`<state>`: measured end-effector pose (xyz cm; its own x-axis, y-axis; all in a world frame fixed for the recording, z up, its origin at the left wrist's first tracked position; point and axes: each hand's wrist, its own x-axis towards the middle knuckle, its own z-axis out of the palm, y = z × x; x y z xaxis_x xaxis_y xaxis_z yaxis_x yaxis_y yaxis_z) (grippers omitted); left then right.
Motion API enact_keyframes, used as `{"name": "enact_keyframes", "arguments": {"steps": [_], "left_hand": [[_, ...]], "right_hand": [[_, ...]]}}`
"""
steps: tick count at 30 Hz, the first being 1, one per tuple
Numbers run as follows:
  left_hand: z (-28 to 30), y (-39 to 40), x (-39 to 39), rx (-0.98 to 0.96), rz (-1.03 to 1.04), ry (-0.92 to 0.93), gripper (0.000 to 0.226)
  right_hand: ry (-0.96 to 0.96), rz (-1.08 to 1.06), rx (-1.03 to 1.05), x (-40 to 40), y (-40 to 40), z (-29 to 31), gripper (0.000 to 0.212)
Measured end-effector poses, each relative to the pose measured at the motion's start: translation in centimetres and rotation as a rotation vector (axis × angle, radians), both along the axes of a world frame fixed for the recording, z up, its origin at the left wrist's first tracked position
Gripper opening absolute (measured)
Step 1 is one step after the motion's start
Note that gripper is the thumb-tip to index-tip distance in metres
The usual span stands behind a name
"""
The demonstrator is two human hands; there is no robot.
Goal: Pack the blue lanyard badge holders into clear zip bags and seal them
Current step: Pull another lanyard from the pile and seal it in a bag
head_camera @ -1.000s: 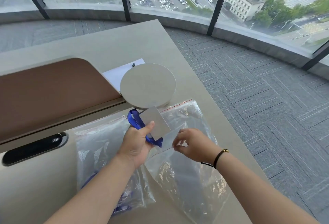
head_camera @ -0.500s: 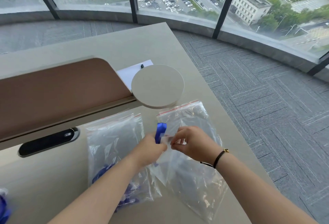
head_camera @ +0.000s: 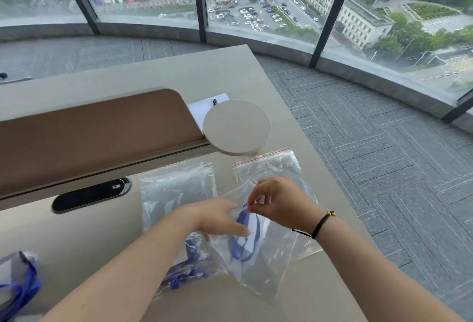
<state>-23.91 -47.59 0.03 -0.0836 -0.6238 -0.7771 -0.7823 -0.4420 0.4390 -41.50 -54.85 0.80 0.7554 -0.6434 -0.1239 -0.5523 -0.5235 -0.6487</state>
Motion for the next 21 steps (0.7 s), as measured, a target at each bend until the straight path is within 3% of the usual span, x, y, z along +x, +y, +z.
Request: {"name": "enact_keyframes", "arguments": {"steps": [4, 8, 13, 18, 21], "left_hand": [[1.8, 2.8, 1.0, -0.263, 0.048, -0.136, 0.029], [3.7, 6.6, 2.1, -0.619, 0.096, -0.248, 0.017], [5.9, 10.6, 3.8, -0.657, 0.441, 0.104, 0.015], [9.1, 13.9, 5.7, -0.702, 0.465, 0.260, 0.003], [11.4, 16.0, 7.2, -0.733, 0.427, 0.256, 0.010]], "right_hand": [[-0.001, -0.029, 0.005, 0.0, 1.0, 2.8, 0.012], [-0.012, -0.046, 0.026, -0.1, 2.3, 6.1, 0.015], [0.008, 0.000, 0.047, 0.5, 4.5, 10.1, 0.022], [0.062, 0.042, -0.085, 1.8, 5.8, 12.9, 0.023], [0.167, 0.124, -0.088, 2.7, 6.4, 14.2, 0.019]]}}
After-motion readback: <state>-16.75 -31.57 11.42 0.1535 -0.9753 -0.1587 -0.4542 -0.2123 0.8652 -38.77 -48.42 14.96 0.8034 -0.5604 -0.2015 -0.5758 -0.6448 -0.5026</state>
